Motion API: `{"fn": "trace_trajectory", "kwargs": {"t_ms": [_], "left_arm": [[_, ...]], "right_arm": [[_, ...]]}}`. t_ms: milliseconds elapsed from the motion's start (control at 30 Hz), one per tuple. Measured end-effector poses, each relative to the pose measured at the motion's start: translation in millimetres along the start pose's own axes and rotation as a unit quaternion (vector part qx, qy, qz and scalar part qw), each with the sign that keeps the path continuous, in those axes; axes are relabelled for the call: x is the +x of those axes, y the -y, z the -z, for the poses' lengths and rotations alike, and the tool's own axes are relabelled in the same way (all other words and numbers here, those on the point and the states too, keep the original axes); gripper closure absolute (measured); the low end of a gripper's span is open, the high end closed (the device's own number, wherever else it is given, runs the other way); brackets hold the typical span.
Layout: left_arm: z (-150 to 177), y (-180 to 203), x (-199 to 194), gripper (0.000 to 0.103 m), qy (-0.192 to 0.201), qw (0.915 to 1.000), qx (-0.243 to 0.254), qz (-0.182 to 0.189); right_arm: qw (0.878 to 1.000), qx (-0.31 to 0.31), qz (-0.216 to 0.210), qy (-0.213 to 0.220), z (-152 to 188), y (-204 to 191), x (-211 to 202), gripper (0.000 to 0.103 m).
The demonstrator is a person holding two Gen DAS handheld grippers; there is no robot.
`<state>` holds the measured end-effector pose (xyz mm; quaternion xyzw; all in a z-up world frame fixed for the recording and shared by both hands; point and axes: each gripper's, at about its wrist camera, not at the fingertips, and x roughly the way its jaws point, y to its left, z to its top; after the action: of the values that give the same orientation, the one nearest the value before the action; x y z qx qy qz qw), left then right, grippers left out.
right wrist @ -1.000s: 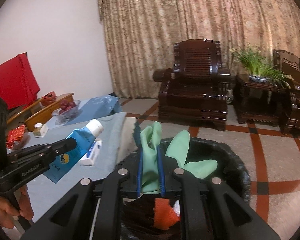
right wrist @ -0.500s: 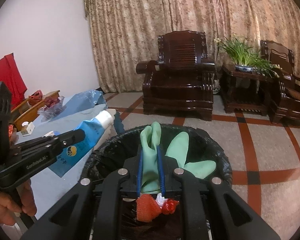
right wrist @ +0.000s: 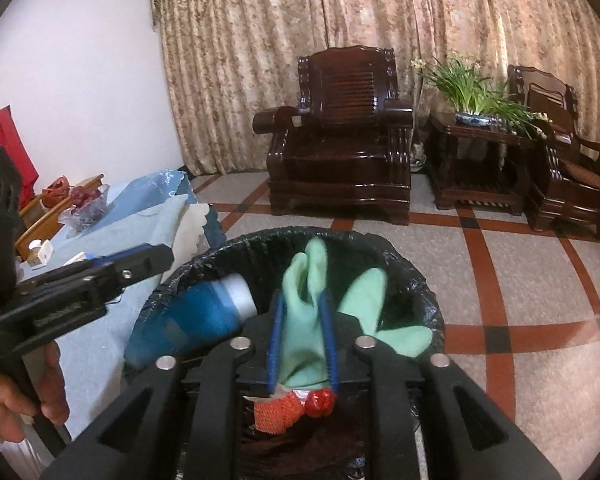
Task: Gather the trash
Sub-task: 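Open both grippers over the bin to drop the glove and toothpaste, then move both grippers back over the trash on the table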
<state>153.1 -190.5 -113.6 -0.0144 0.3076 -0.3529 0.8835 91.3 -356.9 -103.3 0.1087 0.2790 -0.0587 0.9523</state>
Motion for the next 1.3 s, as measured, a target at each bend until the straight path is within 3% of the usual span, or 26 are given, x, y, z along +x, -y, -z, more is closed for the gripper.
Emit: {"fn": "trace_trajectory", "kwargs": {"t_ms": [67, 133, 267, 300, 567, 867, 1067, 1300], "left_arm": [[-2.2, -2.9, -2.8, 0.058, 0.002, 1.0000, -0.002, -0.003], [-4.2, -9.5, -8.7, 0.045, 0.008, 0.9999, -0.005, -0.014], [-9.2, -28.3, -28.4, 0.024, 0.025, 0.9985, -0.018, -0.044], [-10.0, -35.2, -36.3, 0.017, 0.030, 0.9976, -0.023, -0.058], [-9.7, -76.3, -95.4, 0.009, 0.068, 0.9875, -0.025, -0.140], [6.3, -133.1, -166.1, 0.007, 0.095, 0.9659, -0.032, -0.239], [19.8, -174.3, -194.1, 0.007, 0.100, 0.9527, -0.054, -0.282], [33.4, -210.7, -201.1, 0.007, 0.101, 0.9434, -0.072, -0.308]], "right_arm": [[1.000, 0.001, 0.001, 0.004, 0.3, -0.1, -1.0, 0.073], [1.000, 0.000, 0.003, 0.008, -0.4, 0.4, -2.3, 0.059], [1.000, -0.004, 0.016, 0.025, -3.5, -6.3, -8.0, 0.009], [0.999, -0.005, 0.021, 0.033, -4.6, -8.6, -10.0, 0.005], [0.999, -0.011, -0.011, 0.039, -13.0, -38.3, -9.7, 0.005], [0.996, -0.040, -0.067, 0.036, -14.1, -105.2, 7.7, 0.005], [0.992, -0.066, -0.099, 0.035, -15.6, -160.0, 28.9, 0.005], [0.987, -0.092, -0.125, 0.042, -13.6, -218.4, 55.1, 0.006]]}}
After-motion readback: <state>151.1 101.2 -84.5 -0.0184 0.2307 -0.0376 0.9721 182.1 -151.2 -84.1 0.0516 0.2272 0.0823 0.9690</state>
